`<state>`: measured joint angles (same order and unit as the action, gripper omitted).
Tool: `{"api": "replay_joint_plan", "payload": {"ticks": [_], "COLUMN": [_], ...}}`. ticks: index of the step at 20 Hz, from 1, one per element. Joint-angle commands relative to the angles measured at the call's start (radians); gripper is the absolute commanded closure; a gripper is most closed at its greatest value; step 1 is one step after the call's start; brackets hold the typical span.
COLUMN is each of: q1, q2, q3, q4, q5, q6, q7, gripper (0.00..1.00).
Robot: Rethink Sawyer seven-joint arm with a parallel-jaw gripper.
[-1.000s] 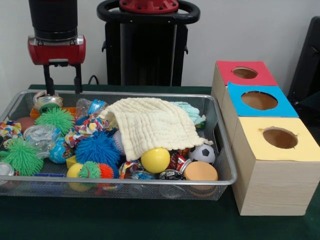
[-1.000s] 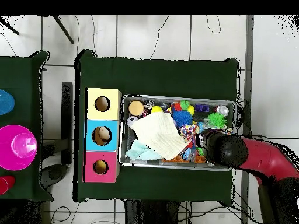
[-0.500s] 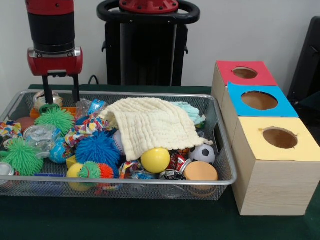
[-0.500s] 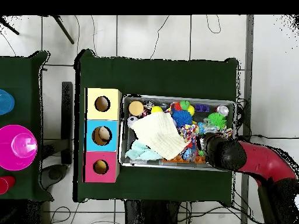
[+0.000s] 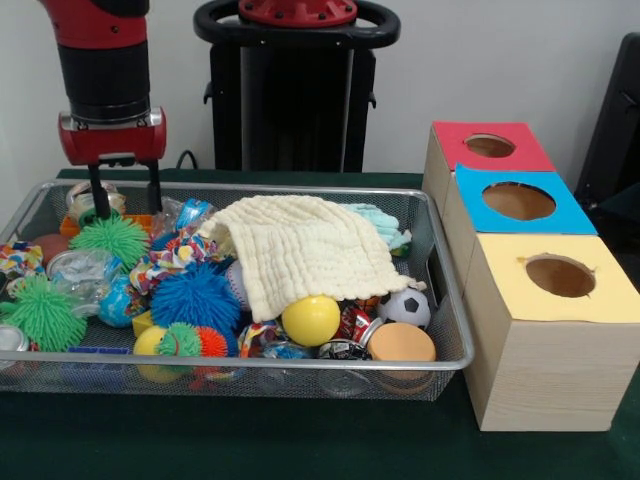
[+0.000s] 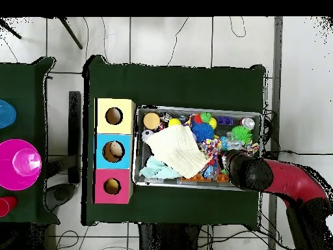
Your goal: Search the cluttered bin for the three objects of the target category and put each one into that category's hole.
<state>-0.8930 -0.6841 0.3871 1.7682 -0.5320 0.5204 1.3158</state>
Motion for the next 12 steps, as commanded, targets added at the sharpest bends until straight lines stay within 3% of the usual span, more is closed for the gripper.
{"api": "replay_joint_plan", "payload": {"ticks": [1, 12], "q1": [-0.019, -0.028], "q2": [0.062, 0.103], "q3": [0.087, 0.087], "q4": [-0.004, -0.027], "q5": [-0.069, -0.098], "q6": [-0.05, -0.079], "q7": [-0.078, -0.076], "gripper": [0.0, 0.0]}}
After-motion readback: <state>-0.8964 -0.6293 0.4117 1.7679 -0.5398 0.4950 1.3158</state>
